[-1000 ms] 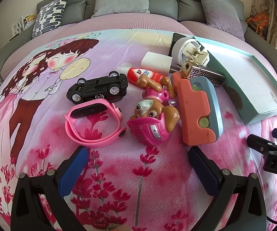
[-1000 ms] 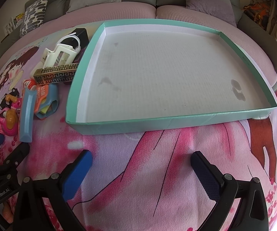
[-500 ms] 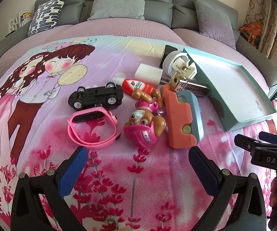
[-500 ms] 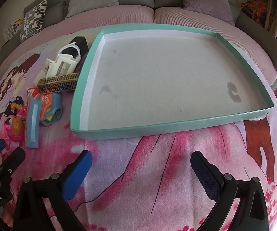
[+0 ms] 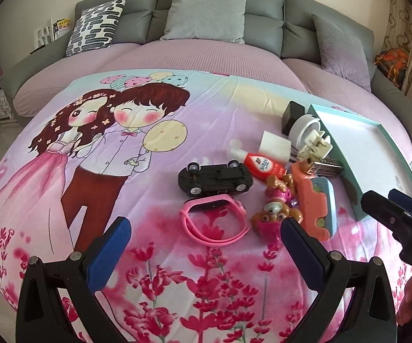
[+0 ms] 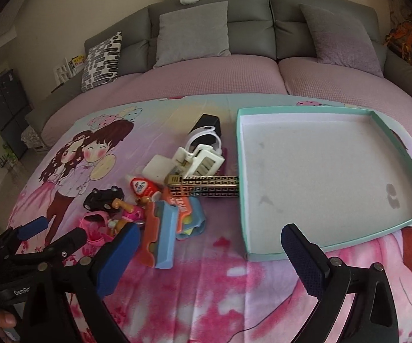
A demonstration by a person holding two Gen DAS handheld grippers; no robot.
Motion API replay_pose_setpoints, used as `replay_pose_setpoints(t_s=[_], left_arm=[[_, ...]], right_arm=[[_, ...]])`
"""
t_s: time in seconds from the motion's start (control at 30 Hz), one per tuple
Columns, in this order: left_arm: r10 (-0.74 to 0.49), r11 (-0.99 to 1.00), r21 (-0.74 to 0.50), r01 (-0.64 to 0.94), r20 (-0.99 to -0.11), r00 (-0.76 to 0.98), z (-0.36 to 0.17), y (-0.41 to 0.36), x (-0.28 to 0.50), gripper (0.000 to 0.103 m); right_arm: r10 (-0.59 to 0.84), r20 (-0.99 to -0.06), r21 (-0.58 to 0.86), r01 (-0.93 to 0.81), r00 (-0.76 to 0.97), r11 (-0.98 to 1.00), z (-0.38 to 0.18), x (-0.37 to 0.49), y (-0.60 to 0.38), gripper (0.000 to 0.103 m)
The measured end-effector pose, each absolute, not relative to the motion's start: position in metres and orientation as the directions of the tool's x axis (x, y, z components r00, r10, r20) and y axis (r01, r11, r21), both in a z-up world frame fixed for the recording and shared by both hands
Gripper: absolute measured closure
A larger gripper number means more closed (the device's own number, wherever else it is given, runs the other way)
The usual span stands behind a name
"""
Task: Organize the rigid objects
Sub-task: 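Reach the right tool to the orange-and-blue block and grasp it, then grasp the pink watch band with the left tool while the right tool carries the block over the tray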
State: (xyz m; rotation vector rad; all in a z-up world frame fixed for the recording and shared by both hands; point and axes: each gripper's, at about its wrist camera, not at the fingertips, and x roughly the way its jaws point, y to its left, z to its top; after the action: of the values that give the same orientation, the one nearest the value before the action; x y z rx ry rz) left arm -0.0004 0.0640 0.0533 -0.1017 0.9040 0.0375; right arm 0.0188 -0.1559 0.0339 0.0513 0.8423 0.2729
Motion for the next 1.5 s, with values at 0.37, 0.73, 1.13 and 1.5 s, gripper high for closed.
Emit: replay_pose_setpoints(t_s=[0.37,0.73,1.13,1.5], left_arm=[[-0.012,0.991,-0.081,-0.107,-0.845,0.535,0.018,0.072,0.028,0.0],[-0.012,0.989,-0.088,-0.12,-0.853,0.521,0.008,0.073,0.045,0.0],[-0.051,0.991,-0.107,-0.078,-0.849,0.526,0.014,0.063,0.04,0.029],[-0.086,0.986,-0.151,-0.077,-0.837,0.541,0.023,0.066,0.029,0.037]], right_arm=[[0.252,-0.79,0.154,-0.217,0.559,0.964,0.005,0.033,-0.132,0.023],[0.248,-0.808,0.145,-0.227,0.535,0.963,-0.004,0.043,-0.121,0.036],[0.338,-0.779,0.241,-0.245,0.528,0.939,0.002,0.04,-0.123,0.073],[0.398,-0.727,0.315,-0.244,0.559,0.917,0.015,0.035,-0.136,0.079]])
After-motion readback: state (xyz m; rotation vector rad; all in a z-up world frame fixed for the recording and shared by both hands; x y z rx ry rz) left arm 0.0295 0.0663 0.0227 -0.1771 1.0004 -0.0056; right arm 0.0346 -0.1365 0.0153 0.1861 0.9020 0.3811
